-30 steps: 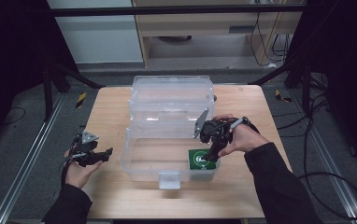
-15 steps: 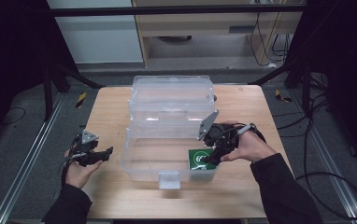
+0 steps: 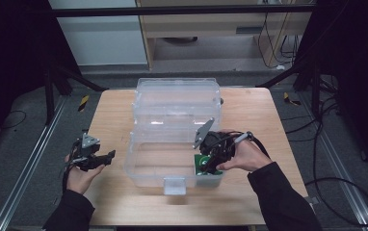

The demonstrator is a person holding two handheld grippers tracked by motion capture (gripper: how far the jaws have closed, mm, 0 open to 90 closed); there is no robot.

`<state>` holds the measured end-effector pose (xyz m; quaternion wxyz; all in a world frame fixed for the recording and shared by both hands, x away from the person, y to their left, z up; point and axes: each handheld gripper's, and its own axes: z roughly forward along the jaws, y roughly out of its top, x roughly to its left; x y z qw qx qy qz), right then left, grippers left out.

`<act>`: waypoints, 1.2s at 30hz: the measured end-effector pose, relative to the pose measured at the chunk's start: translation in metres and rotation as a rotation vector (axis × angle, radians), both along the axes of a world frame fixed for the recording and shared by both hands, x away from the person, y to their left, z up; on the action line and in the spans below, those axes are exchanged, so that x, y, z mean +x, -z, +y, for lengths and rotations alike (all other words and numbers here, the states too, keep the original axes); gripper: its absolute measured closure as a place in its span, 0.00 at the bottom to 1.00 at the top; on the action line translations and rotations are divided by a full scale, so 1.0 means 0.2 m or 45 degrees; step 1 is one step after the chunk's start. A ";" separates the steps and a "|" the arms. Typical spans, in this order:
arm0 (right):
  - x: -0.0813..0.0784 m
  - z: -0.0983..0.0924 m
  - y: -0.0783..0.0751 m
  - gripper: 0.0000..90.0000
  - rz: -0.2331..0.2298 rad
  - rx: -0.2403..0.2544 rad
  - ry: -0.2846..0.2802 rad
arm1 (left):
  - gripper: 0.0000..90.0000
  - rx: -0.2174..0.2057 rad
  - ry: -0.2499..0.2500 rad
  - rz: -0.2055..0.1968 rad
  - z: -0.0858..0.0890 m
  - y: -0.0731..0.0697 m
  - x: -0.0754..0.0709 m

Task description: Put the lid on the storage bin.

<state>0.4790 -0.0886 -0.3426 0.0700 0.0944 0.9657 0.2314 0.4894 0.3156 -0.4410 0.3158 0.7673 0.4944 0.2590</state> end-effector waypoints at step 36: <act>-0.04 0.23 0.19 0.55 0.118 -0.053 -0.149 | 0.36 -0.013 -0.034 -0.029 0.02 -0.02 -0.01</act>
